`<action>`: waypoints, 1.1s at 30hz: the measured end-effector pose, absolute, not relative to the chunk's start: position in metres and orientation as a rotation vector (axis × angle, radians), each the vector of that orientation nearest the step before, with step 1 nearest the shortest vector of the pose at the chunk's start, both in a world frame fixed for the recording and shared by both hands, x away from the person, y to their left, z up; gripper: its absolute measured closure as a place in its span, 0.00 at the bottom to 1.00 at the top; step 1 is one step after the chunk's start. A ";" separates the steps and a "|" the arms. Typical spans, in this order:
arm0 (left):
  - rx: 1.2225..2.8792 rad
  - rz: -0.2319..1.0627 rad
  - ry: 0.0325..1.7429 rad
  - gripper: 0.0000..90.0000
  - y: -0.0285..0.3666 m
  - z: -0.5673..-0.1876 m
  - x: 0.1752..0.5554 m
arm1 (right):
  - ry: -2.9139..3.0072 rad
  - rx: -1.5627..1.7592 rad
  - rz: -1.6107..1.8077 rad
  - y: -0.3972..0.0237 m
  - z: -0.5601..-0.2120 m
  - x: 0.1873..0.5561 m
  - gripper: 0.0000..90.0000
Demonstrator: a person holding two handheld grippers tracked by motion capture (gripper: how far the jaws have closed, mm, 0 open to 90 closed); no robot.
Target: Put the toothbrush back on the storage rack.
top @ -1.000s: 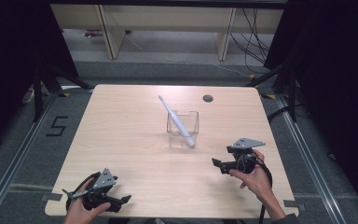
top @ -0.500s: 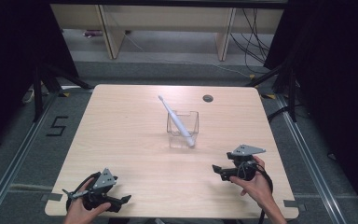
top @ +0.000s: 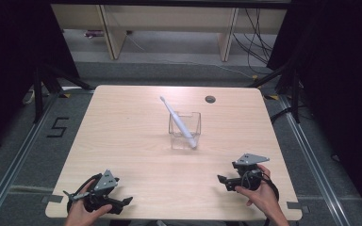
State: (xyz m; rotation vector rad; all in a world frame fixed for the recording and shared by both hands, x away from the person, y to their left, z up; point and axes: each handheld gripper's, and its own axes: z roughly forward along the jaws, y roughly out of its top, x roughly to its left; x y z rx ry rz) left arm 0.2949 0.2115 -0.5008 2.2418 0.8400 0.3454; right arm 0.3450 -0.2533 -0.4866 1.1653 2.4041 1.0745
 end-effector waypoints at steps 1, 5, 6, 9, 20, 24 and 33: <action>2.230 0.349 0.848 0.17 0.211 -0.501 0.295 | 2.415 1.164 1.068 -0.254 -0.488 0.344 0.21; 2.238 0.354 0.844 0.17 0.211 -0.501 0.295 | 2.426 1.164 1.052 -0.257 -0.489 0.338 0.21; 2.241 0.355 0.842 0.17 0.212 -0.501 0.295 | 2.427 1.164 1.046 -0.258 -0.489 0.336 0.21; 2.234 0.346 0.848 0.17 0.211 -0.501 0.295 | 2.440 1.170 1.038 -0.261 -0.490 0.332 0.21; 2.239 0.354 0.843 0.17 0.211 -0.501 0.295 | 2.440 1.184 1.020 -0.272 -0.494 0.322 0.21; 2.239 0.354 0.844 0.17 0.211 -0.501 0.295 | 2.432 1.186 1.001 -0.273 -0.494 0.320 0.21; 2.244 0.349 0.840 0.17 0.211 -0.500 0.295 | 2.430 1.136 0.994 -0.273 -0.495 0.322 0.21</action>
